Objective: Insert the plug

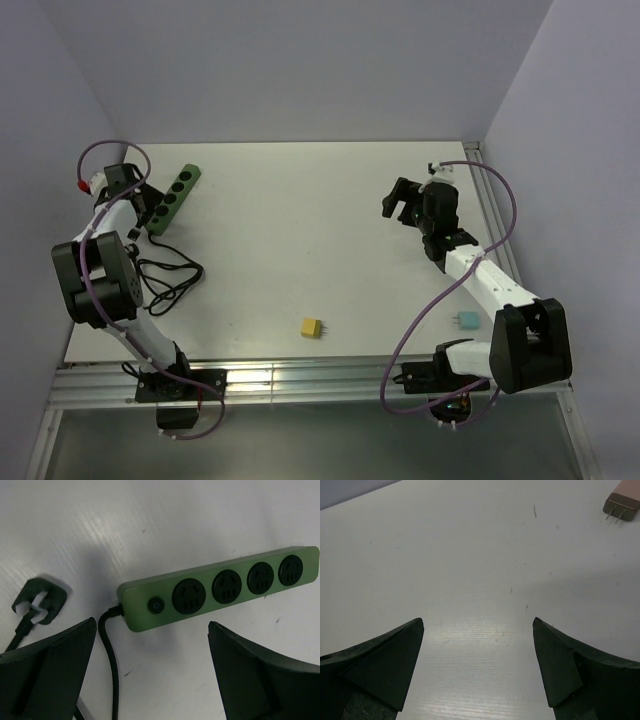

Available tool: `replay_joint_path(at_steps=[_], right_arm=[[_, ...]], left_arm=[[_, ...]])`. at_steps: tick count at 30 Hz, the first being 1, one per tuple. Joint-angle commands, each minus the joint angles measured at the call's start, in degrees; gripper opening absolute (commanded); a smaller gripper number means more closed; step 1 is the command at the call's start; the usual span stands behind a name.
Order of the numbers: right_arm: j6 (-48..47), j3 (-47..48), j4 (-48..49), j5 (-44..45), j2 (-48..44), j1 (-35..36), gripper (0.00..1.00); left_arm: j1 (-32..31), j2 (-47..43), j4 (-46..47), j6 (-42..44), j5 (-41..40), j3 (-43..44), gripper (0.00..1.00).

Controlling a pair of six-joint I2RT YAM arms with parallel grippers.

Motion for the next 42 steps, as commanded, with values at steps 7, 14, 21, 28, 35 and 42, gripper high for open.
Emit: replay_joint_path(at_steps=[7,14,21,28,35,42], right_arm=[[1.22,0.52,1.5,-0.97,0.17,0.44,0.96],[1.75,0.61,1.49,-1.06,-0.09,0.53,0.95],[1.31,-0.18,2.2,-0.27,-1.76,2.02,0.95],[1.31,-0.71,2.38,0.52,-2.29,2.64,0.95],[0.87,-0.36,1.68,2.54,-2.64,3.69,0.94],[0.34,-1.58,2.73,4.3,-5.45,5.18,0.94]], left_arm=[[2.44,0.32,0.36,-25.5,11.15,-2.74,0.99],[1.83,-0.47,3.08,-43.18,9.68,-8.62,0.99],[-0.37,1.27,2.58,-57.16,9.05,-6.89,0.99],[-1.95,4.27,-3.67,-66.22,6.86,-0.12,0.99],[-2.04,9.45,-13.34,-68.16,6.86,10.08,0.99],[-0.99,12.97,-18.0,-69.47,6.33,14.21,1.0]])
